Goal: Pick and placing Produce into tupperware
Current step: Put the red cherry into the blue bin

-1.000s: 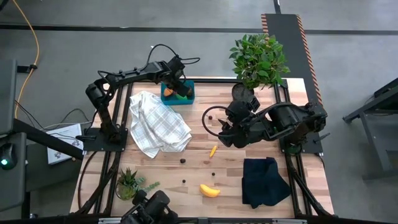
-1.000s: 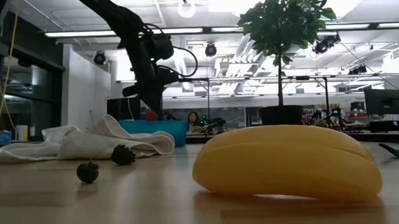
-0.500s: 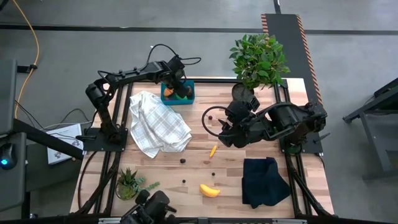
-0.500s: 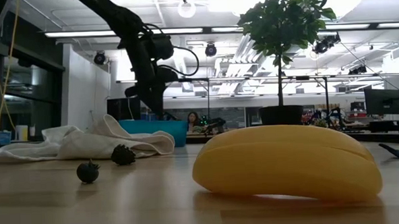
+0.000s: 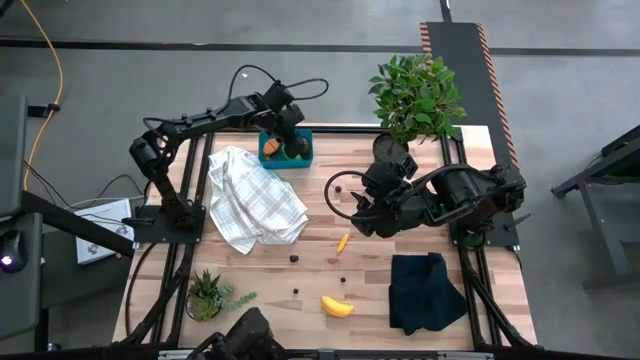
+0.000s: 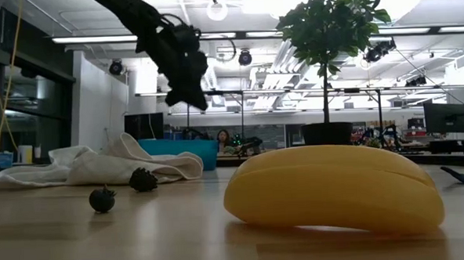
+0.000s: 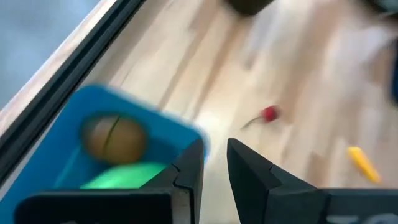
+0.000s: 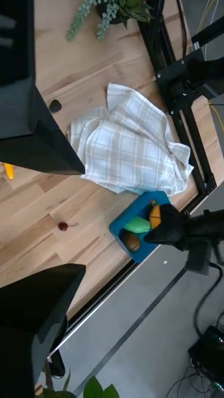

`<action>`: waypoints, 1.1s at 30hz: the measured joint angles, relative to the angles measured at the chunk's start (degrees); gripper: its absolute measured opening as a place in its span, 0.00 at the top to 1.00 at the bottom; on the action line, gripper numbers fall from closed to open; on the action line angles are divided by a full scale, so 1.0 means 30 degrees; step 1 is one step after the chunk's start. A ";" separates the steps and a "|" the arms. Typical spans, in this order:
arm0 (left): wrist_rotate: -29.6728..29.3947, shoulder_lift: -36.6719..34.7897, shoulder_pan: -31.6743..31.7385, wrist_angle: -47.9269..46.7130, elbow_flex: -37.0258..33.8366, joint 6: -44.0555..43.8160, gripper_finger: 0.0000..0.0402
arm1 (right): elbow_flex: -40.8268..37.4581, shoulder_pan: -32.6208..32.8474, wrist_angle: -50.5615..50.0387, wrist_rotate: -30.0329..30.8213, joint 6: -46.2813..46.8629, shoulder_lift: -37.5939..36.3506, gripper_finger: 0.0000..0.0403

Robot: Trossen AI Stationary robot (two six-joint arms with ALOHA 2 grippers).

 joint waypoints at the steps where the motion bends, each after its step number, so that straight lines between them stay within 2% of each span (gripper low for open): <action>1: 0.0586 -0.0140 -0.0007 0.0241 0.0000 0.0183 0.85 | 0.0000 0.0000 0.0000 0.0000 0.0000 0.0000 0.41; 6: 0.3121 -0.0595 -0.0349 0.0692 0.0004 0.1931 0.85 | 0.0000 0.0000 0.0000 0.0000 0.0000 0.0000 0.41; 10: 0.2478 -0.0730 -0.1642 0.0448 0.0000 0.3779 0.82 | -0.0096 0.0000 0.0042 0.0140 -0.0322 0.0000 0.41; 14: 0.0892 -0.0766 -0.3200 0.0626 0.0007 0.4430 0.78 | -0.1840 -0.0127 0.0040 0.0379 -0.0222 -0.0853 0.41; 21: 0.0283 -0.0766 -0.4584 0.0678 0.0007 0.4464 0.72 | -0.8535 -0.0032 0.1239 0.0371 0.3389 -0.4954 0.41; 24: -0.0128 -0.0766 -0.4945 0.0682 0.0007 0.4603 0.71 | -1.2025 0.0183 0.3864 0.0157 0.4082 -0.7244 0.41; 29: -0.0781 -0.0766 -0.5450 0.0732 0.0007 0.5076 0.69 | -1.7776 0.0232 0.9576 -0.1685 0.4177 -1.0617 0.41; 33: -0.0798 -0.0759 -0.5642 0.0750 0.0007 0.5752 0.66 | -2.1717 0.0069 1.2652 -0.2738 0.5160 -1.2638 0.41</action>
